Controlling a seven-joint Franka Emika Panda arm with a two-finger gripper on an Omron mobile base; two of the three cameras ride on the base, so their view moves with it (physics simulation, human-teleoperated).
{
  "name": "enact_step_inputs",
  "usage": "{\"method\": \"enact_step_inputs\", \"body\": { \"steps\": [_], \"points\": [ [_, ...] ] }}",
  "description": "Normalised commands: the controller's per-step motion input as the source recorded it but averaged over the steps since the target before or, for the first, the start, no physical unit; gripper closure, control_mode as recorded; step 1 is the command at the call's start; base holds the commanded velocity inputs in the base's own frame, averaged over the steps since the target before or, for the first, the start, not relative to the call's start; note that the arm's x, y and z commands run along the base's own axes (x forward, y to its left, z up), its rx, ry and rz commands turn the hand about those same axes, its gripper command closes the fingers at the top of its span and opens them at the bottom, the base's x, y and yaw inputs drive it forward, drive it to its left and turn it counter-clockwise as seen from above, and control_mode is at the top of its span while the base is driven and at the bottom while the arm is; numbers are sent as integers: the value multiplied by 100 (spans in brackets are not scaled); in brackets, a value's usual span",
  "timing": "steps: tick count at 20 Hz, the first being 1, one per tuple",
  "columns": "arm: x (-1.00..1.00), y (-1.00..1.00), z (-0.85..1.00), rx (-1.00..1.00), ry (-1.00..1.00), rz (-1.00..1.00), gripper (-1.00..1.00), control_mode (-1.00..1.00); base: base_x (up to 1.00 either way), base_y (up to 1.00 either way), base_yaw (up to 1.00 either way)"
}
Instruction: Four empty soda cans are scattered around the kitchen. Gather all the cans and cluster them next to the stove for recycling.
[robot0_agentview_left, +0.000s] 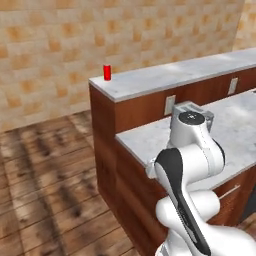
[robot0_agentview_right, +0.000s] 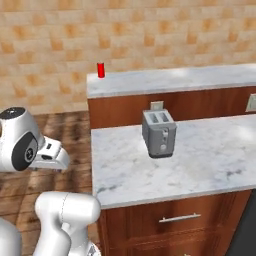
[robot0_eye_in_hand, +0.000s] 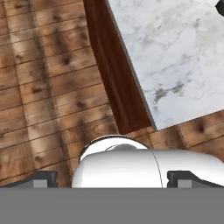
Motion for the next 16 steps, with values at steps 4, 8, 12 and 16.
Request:
{"method": "enact_step_inputs", "body": {
  "steps": [4, 8, 12, 16],
  "points": [
    [0, 0, 0, 0, 0, 0, -100, 100, -70, 100, -3],
    [0, 0, 0, 0, 0, 0, -100, 100, -44, 100, -8],
    [0, 0, 0, 0, 0, 0, -100, 100, 38, 100, -53],
    [0, 0, 0, 0, 0, 0, -100, 100, 59, 100, -59]
  ]
}}
